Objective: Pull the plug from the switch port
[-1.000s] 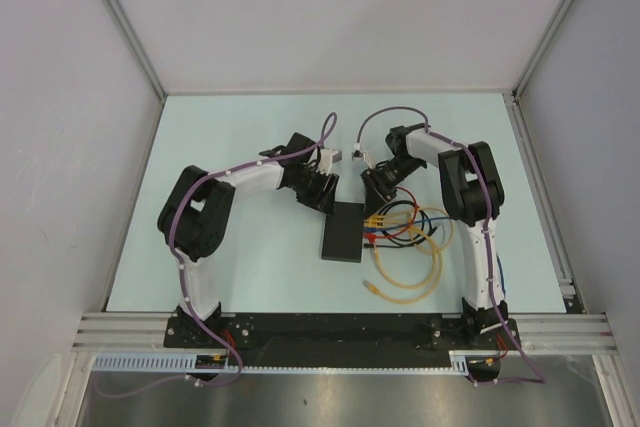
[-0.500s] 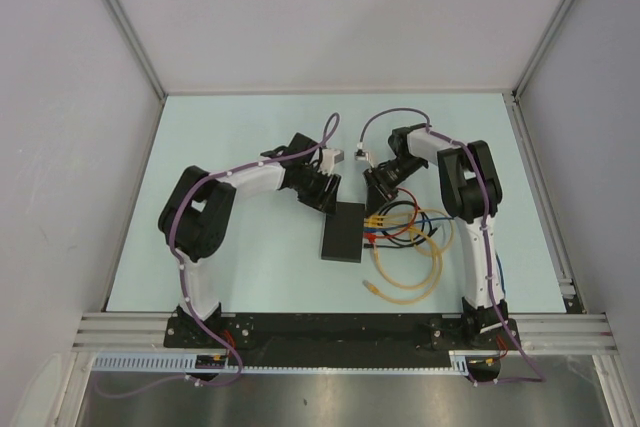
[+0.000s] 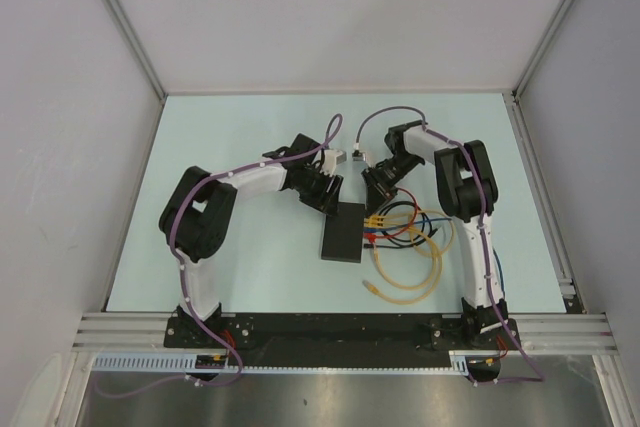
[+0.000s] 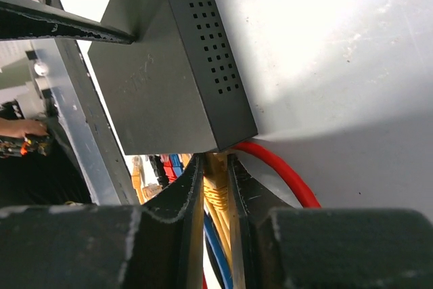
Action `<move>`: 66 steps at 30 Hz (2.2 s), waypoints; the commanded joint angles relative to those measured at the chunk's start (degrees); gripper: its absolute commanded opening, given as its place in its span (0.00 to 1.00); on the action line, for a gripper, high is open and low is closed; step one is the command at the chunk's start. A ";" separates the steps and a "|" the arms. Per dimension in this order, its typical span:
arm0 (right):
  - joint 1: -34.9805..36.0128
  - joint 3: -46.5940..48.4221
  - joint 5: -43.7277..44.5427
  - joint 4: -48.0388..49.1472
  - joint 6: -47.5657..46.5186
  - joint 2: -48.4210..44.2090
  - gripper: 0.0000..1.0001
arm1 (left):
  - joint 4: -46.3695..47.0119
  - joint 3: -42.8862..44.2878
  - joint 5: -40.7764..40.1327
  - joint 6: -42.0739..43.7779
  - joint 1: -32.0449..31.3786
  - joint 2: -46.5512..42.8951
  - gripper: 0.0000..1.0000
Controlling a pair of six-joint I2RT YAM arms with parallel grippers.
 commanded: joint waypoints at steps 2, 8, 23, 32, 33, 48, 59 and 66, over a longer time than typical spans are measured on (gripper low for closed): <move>0.44 2.58 11.52 0.39 -6.48 3.47 0.04 | 0.09 0.70 -1.83 1.79 -0.49 1.45 0.59; -0.09 5.57 7.21 -4.81 -9.05 5.84 0.04 | -0.09 0.96 -2.01 1.88 -0.66 1.72 0.57; -0.53 3.98 5.54 3.19 1.85 5.05 0.04 | -1.23 2.89 -2.98 2.41 -1.98 4.44 0.12; -0.53 1.70 11.69 -0.67 -4.90 2.95 0.04 | -1.49 3.86 -3.24 2.41 -2.25 5.67 0.08; -0.70 2.23 11.52 -1.55 -5.26 3.12 0.04 | -1.41 4.04 -2.98 2.50 -2.25 5.76 0.08; -1.15 10.23 11.08 -14.04 -13.27 4.26 0.05 | -2.20 5.45 -1.13 3.29 -2.25 7.43 0.00; 1.14 12.51 8.00 -12.55 -9.49 7.25 0.04 | -2.46 5.00 -0.25 3.29 -2.07 3.84 0.00; 2.98 18.40 8.52 -12.01 -8.87 11.11 0.04 | 2.98 -1.31 11.79 9.34 -2.85 -12.42 0.00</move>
